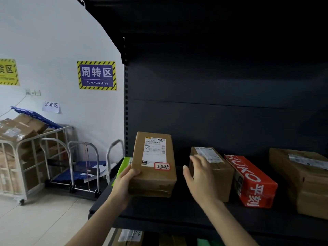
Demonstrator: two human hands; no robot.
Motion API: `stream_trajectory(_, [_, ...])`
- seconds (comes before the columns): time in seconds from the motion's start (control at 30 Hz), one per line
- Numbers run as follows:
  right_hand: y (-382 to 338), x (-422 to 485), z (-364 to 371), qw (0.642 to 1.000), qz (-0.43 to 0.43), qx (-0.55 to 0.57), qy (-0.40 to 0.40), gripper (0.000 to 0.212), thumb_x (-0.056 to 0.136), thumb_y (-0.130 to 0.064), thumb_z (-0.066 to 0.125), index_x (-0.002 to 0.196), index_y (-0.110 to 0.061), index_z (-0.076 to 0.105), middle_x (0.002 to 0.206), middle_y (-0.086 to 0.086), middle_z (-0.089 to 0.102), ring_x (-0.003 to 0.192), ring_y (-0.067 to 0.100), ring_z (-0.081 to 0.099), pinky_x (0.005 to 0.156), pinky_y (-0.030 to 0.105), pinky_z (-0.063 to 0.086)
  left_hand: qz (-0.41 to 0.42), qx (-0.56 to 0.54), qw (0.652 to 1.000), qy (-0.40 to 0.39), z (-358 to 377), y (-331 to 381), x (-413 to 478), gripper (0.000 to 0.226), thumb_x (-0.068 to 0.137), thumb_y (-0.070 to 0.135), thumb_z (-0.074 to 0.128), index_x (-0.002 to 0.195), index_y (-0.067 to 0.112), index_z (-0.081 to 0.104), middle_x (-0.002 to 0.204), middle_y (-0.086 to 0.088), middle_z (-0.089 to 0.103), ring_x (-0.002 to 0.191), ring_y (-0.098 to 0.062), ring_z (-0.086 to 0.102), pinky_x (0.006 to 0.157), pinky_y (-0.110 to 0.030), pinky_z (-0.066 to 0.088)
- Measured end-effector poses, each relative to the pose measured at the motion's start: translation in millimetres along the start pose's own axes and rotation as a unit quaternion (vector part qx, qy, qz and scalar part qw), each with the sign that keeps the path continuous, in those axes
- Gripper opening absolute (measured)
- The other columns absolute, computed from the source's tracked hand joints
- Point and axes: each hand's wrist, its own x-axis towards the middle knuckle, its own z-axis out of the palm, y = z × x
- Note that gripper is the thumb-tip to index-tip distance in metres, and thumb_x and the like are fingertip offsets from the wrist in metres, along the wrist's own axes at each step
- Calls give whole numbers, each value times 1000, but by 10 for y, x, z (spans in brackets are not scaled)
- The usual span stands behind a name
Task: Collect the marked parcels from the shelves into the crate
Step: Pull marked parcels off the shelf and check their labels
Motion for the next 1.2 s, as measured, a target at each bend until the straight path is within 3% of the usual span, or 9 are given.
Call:
stream_trajectory(0.1, [-108, 23, 305, 997, 20, 56, -55, 45, 96, -32, 44, 137, -13, 42, 140, 1, 44, 129, 14, 42, 101, 23, 36, 19, 1, 1000, 2, -272, 146, -26, 42, 65, 30, 65, 107, 29, 66, 111, -9, 64, 99, -32, 59, 58, -34, 54])
stream_trajectory(0.3, [-217, 60, 1071, 971, 96, 54, -211, 48, 96, -31, 46, 138, -8, 41, 139, 8, 46, 127, 21, 45, 100, 26, 38, 53, 20, 996, 65, -982, 349, -61, 39, 65, 34, 65, 104, 33, 67, 113, -11, 64, 101, -35, 57, 68, -41, 52])
stream_trajectory(0.4, [-310, 143, 1347, 966, 118, 25, -228, 48, 95, -36, 47, 132, -5, 46, 132, 10, 51, 119, 22, 51, 94, 29, 44, 61, 20, 994, 92, -1279, 379, -31, 28, 81, 22, 59, 107, 28, 68, 110, -15, 67, 99, -37, 60, 75, -47, 54])
stream_trajectory(0.6, [-543, 380, 1612, 954, 164, -59, -242, 48, 89, -54, 47, 107, -11, 59, 116, 8, 60, 111, 26, 54, 84, 31, 43, 30, -4, 991, 127, -1463, 379, 68, 23, 87, 17, 52, 106, 20, 64, 94, -13, 68, 82, -31, 62, 67, -41, 54])
stream_trajectory(0.77, [-535, 373, 1677, 958, 185, 89, -202, 14, 90, -8, 47, 93, -8, 61, 100, 9, 64, 92, 23, 60, 67, 24, 40, 19, -7, 993, 118, -1452, 379, 136, 18, 87, 20, 52, 102, 21, 63, 97, -12, 67, 86, -31, 62, 63, -37, 51])
stream_trajectory(0.9, [-355, 290, 1493, 977, 105, 149, -108, 27, 88, -1, 50, 69, -19, 46, 78, -2, 52, 79, 19, 53, 64, 27, 40, 10, -19, 994, 111, -1435, 340, 188, 21, 85, 19, 54, 103, 17, 65, 98, -14, 67, 87, -33, 62, 69, -42, 53])
stream_trajectory(1.0, [-167, 235, 1315, 990, 26, 127, -51, 24, 89, -1, 52, 72, -16, 44, 74, -7, 44, 76, 17, 48, 63, 23, 33, 10, -12, 995, 99, -1391, 324, 228, 22, 84, 20, 54, 102, 20, 66, 98, -13, 68, 89, -35, 62, 75, -48, 53])
stream_trajectory(1.1, [-33, 195, 1167, 993, -7, 119, -18, 24, 88, 0, 53, 74, -16, 44, 73, -12, 41, 73, 15, 45, 61, 18, 30, 15, -10, 996, 87, -1282, 324, 226, 25, 79, 20, 57, 101, 23, 66, 90, -9, 71, 82, -31, 63, 59, -37, 54])
stream_trajectory(1.2, [32, 157, 1075, 992, -15, 122, -10, 25, 88, 2, 54, 74, -16, 44, 72, -15, 39, 72, 16, 45, 61, 19, 30, 20, 8, 997, 75, -1176, 303, 226, 26, 80, 22, 57, 104, 24, 66, 97, -9, 67, 88, -32, 60, 63, -37, 50])
